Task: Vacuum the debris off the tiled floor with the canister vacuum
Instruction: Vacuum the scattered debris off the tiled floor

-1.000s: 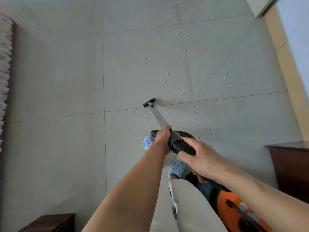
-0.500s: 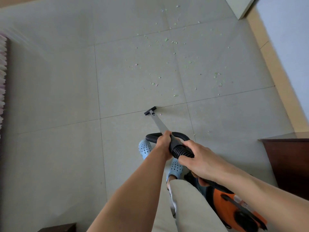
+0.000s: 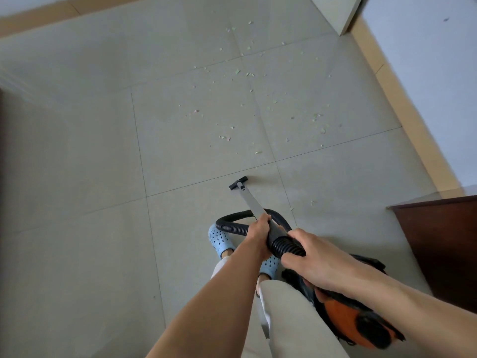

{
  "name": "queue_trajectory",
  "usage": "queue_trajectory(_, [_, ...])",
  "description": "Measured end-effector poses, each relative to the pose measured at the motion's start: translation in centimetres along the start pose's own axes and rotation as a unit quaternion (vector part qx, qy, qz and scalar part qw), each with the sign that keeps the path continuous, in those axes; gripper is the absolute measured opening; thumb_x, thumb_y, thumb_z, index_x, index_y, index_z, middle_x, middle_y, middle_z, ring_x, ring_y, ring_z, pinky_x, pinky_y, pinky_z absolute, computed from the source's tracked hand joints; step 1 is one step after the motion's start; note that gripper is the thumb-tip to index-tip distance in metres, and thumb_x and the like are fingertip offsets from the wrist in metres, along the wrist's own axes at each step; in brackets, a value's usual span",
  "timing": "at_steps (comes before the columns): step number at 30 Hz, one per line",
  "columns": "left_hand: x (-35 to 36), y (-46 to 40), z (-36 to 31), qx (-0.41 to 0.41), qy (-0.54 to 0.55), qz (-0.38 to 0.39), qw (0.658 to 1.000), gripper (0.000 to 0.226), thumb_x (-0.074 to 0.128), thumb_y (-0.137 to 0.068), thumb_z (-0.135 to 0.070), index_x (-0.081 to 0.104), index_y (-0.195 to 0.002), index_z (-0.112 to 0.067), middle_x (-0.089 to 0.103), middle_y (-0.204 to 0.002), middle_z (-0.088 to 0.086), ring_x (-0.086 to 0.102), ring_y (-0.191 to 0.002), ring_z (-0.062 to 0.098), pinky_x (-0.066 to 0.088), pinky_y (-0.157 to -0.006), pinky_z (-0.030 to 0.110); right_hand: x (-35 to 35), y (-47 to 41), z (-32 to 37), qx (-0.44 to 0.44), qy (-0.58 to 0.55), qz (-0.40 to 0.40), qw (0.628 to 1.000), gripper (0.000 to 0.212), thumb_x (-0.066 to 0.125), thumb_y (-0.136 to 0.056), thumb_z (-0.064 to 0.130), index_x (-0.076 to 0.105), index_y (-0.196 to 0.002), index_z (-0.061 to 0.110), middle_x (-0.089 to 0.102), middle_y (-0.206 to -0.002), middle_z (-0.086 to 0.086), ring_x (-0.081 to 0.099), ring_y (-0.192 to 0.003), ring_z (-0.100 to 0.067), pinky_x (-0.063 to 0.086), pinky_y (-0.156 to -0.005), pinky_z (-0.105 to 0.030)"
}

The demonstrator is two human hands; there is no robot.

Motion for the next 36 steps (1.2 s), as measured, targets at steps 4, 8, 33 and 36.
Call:
queue_trajectory(4, [0.0, 0.6, 0.1, -0.008, -0.01, 0.003, 1.0, 0.021, 0.051, -0.095, -0.02, 0.051, -0.107, -0.004, 0.057, -0.068, 0.011, 0.056, -0.054, 0.022, 0.053, -0.046, 0.027, 0.0, 0.4, 0.0, -0.003, -0.009, -0.001, 1.0, 0.031, 0.054, -0.086, 0.04, 0.051, -0.115, 0.031, 0.074, -0.085, -0.012, 0.063, -0.052, -0.021, 0.048, -0.047, -0.031])
queue_trajectory(8, [-0.2, 1.0, -0.3, -0.006, -0.02, -0.003, 1.0, 0.018, 0.051, -0.094, -0.019, 0.052, -0.102, -0.003, 0.058, -0.067, 0.012, 0.056, -0.055, 0.024, 0.052, -0.053, 0.031, 0.2, 0.6, 0.2, -0.005, -0.03, -0.006, 1.0, 0.028, 0.054, -0.086, 0.039, 0.052, -0.114, 0.032, 0.074, -0.09, -0.013, 0.068, -0.059, -0.029, 0.049, -0.052, -0.033])
queue_trajectory(33, [-0.8, 4.3, -0.2, -0.022, -0.044, -0.022, 0.999, 0.016, 0.052, -0.094, -0.018, 0.05, -0.085, -0.005, 0.053, -0.068, 0.011, 0.053, -0.055, 0.023, 0.045, -0.044, 0.028, -0.7, 2.2, 2.5, 0.014, -0.016, 0.033, 0.999, 0.028, 0.057, -0.09, 0.034, 0.053, -0.117, 0.029, 0.067, -0.077, -0.009, 0.057, -0.052, -0.024, 0.041, -0.044, -0.021])
queue_trajectory(36, [-0.7, 4.7, -0.6, -0.031, -0.045, -0.025, 0.998, 0.015, 0.052, -0.093, -0.019, 0.048, -0.085, -0.008, 0.05, -0.07, 0.01, 0.053, -0.056, 0.023, 0.044, -0.038, 0.023, -1.0, 2.2, 3.1, 0.018, -0.031, 0.041, 0.999, 0.028, 0.057, -0.089, 0.033, 0.053, -0.116, 0.026, 0.064, -0.068, -0.011, 0.054, -0.041, -0.021, 0.043, -0.042, -0.024])
Point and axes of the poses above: each hand's wrist, its own y-axis away from the middle knuckle, its own x-axis out of the palm, z = x × y, the point moved 1 cm from there along -y, towards the middle knuckle
